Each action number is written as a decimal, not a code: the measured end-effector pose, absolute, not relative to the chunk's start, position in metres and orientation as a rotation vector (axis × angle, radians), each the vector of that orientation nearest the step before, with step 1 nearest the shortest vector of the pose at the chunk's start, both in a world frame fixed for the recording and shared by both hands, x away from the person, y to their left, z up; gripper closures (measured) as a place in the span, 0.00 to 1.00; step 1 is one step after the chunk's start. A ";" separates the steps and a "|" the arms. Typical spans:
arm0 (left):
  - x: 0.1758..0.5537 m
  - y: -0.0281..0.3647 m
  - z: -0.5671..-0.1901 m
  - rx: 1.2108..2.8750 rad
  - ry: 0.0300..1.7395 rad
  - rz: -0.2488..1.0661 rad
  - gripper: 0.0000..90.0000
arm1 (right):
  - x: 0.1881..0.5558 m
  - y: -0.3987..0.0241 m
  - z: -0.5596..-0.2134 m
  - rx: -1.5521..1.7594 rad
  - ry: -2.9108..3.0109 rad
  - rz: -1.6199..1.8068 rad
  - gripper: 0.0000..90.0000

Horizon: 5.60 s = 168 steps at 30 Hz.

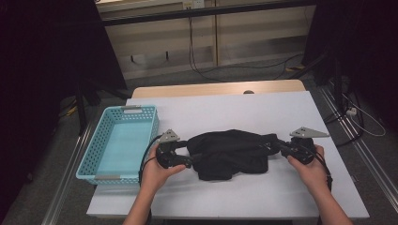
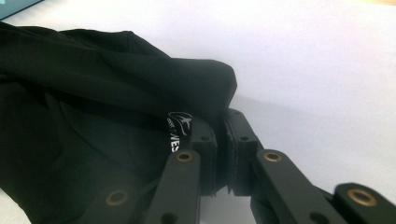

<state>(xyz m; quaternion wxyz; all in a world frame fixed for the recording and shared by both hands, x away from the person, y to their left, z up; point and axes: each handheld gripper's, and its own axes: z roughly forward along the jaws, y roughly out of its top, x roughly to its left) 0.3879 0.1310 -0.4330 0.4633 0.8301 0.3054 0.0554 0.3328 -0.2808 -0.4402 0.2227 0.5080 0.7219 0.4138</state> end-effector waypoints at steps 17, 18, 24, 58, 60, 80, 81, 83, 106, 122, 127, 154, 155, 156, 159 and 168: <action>0.390 0.127 -0.438 2.102 0.737 0.204 0.59 | 0.333 -0.279 -0.440 1.397 1.996 1.149 0.93; 0.390 0.127 -0.437 2.100 0.735 0.204 0.62 | 0.333 -0.279 -0.440 1.396 1.996 1.150 0.93; 0.391 0.129 -0.434 2.096 0.738 0.186 0.79 | 0.333 -0.278 -0.440 1.390 1.997 1.154 0.93; 0.412 0.151 -0.375 1.966 0.831 0.246 0.95 | 0.338 -0.267 -0.393 1.218 1.963 1.267 0.94; 0.416 0.152 -0.370 1.955 0.838 0.255 0.95 | 0.342 -0.268 -0.384 1.202 1.966 1.266 0.94; 0.433 0.142 -0.359 1.941 0.862 0.258 0.95 | 0.357 -0.270 -0.371 1.205 1.936 1.240 0.94; 0.433 0.141 -0.359 1.939 0.866 0.251 0.95 | 0.357 -0.270 -0.372 1.211 1.936 1.237 0.94; 0.434 0.140 -0.358 1.944 0.868 0.251 0.95 | 0.358 -0.270 -0.373 1.212 1.933 1.235 0.94; 0.502 0.123 -0.347 1.947 0.915 0.208 0.96 | 0.416 -0.279 -0.366 1.286 1.876 1.202 0.94; 0.544 0.097 -0.385 1.931 1.070 0.302 0.25 | 0.468 -0.242 -0.382 1.347 1.924 1.046 0.35; 0.513 0.102 -0.409 1.955 1.050 0.264 0.22 | 0.422 -0.236 -0.412 1.315 2.024 1.036 0.33; 0.426 0.110 -0.421 1.992 0.884 0.263 0.13 | 0.344 -0.213 -0.450 1.304 2.136 1.032 0.21; 0.424 0.109 -0.421 1.995 0.878 0.257 0.13 | 0.344 -0.214 -0.450 1.304 2.133 1.034 0.21; 0.423 0.108 -0.422 1.999 0.874 0.253 0.13 | 0.344 -0.215 -0.450 1.304 2.135 1.040 0.21; 0.419 0.105 -0.423 2.009 0.861 0.251 0.12 | 0.343 -0.218 -0.449 1.326 2.131 1.048 0.20; 0.412 0.097 -0.421 2.022 0.831 0.241 0.12 | 0.340 -0.226 -0.447 1.353 2.102 1.058 0.19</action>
